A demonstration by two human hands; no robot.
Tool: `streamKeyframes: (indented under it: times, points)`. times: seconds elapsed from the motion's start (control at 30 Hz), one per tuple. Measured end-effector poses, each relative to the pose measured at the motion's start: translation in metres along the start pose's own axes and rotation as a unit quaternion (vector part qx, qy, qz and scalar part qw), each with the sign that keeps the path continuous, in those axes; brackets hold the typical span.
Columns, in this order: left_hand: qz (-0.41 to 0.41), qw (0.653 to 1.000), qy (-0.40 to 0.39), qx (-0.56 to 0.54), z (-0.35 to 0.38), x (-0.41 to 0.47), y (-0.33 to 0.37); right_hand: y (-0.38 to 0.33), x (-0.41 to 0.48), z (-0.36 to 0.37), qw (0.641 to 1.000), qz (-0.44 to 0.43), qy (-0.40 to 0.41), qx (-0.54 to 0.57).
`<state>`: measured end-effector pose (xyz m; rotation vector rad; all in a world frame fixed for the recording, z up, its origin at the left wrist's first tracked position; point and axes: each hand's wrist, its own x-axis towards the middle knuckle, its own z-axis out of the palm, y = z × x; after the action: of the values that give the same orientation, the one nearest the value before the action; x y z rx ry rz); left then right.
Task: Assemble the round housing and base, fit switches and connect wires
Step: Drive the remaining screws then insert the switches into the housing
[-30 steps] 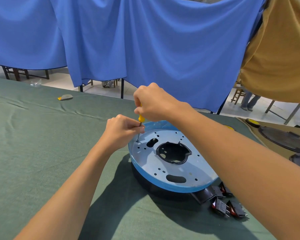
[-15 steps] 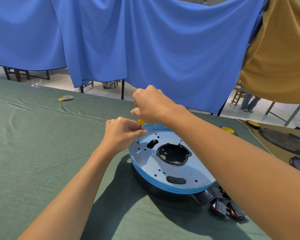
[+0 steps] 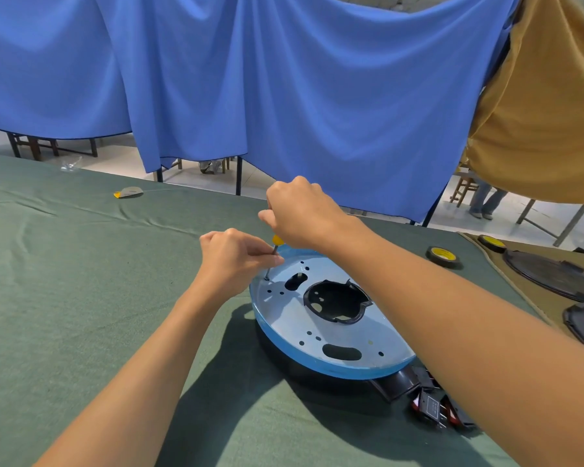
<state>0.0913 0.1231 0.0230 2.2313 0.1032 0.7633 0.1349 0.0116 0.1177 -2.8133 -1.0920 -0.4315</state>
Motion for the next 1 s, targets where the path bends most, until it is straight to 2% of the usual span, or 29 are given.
streamKeyframes:
  times: [0.27,0.47,0.77,0.93,1.0]
  points:
    - [-0.001,0.998,-0.054,0.015,0.0,0.004,-0.006,0.0,0.003,-0.007,0.997,-0.055,-0.026,0.053]
    - [-0.012,1.0,0.005,0.001,0.001,0.0,-0.002,-0.01,0.003,-0.012,1.0,-0.029,0.001,-0.009]
    - [-0.029,0.994,-0.099,-0.026,-0.006,0.004,-0.005,-0.008,0.007,-0.009,0.997,-0.047,-0.042,0.048]
    - [-0.029,0.998,-0.024,-0.042,0.0,-0.001,-0.002,-0.009,0.003,-0.008,1.0,-0.007,-0.007,-0.006]
    - [-0.029,0.999,-0.027,-0.035,-0.001,-0.001,-0.002,-0.01,0.003,-0.005,1.0,-0.003,-0.01,-0.005]
